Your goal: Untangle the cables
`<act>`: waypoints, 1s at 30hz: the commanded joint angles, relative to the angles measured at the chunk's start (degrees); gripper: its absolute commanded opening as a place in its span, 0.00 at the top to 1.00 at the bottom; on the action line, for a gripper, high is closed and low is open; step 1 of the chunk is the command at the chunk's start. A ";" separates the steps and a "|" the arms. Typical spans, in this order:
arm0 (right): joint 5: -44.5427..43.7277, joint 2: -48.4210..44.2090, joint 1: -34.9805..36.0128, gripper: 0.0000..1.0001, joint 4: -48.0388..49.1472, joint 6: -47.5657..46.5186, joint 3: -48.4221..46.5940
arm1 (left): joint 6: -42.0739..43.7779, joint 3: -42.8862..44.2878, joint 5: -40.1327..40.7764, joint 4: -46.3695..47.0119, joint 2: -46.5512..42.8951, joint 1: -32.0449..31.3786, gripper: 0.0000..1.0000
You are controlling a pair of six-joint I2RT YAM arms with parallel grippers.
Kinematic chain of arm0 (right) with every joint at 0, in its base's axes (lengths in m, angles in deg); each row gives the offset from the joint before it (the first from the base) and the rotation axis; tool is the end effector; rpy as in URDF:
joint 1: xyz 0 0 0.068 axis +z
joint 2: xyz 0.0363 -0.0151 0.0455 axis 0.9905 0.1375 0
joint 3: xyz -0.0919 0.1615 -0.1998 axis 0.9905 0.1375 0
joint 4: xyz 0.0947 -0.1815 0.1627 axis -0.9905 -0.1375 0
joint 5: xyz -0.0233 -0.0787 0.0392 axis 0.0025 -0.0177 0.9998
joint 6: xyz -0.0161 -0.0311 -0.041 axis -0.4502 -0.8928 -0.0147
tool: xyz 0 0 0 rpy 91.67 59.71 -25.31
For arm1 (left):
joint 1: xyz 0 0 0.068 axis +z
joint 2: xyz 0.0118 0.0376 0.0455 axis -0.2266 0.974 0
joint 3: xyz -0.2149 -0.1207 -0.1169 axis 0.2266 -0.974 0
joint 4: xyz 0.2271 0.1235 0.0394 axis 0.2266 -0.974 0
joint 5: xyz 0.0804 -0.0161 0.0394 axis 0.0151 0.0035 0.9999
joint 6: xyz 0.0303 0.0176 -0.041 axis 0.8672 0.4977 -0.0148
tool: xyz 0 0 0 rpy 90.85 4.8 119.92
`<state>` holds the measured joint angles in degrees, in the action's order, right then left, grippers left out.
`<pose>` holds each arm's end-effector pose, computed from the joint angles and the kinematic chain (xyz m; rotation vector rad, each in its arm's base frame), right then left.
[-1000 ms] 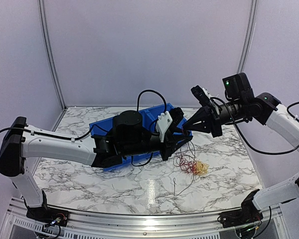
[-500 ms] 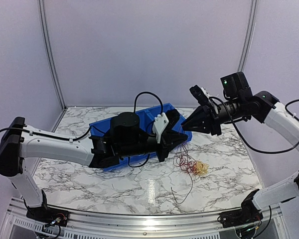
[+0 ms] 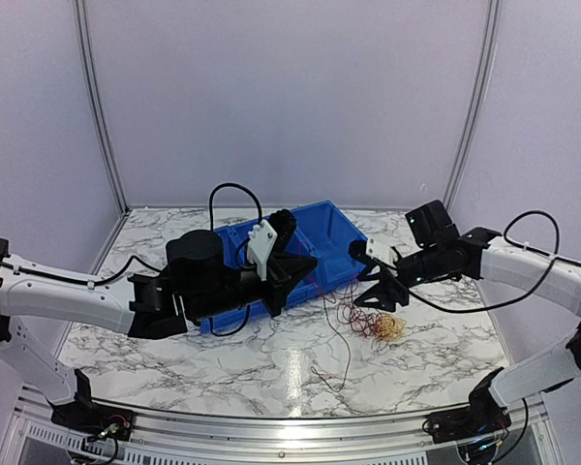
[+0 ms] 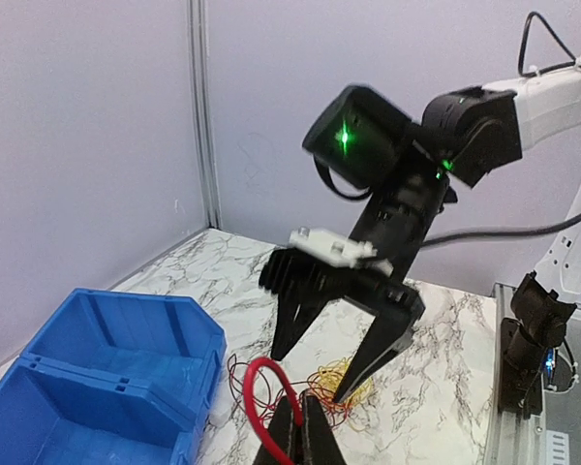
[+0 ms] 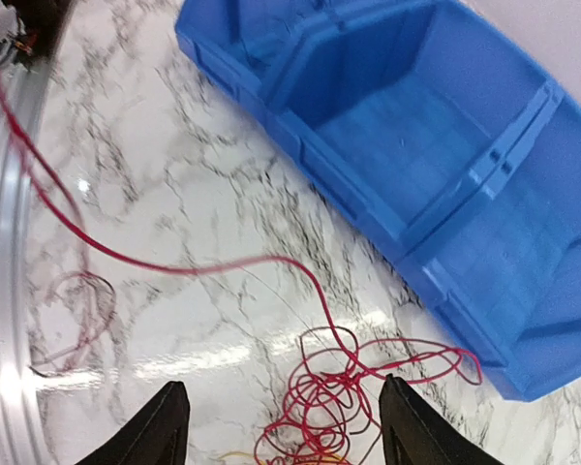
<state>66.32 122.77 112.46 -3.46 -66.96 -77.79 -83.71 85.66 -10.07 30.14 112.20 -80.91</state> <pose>0.2188 0.1499 0.2663 -1.4891 1.8252 0.6202 0.1364 -0.3235 0.3060 0.8159 1.3569 -0.8324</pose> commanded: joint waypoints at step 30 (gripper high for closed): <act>-16.79 25.79 -4.54 0.75 11.49 -0.20 2.91 | 16.87 21.64 21.43 -14.68 -23.92 0.31 1.00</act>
<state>50.91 147.21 110.65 12.62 -67.09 -75.01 -72.19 97.62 8.09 13.49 92.03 -80.91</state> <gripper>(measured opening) 0.257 0.015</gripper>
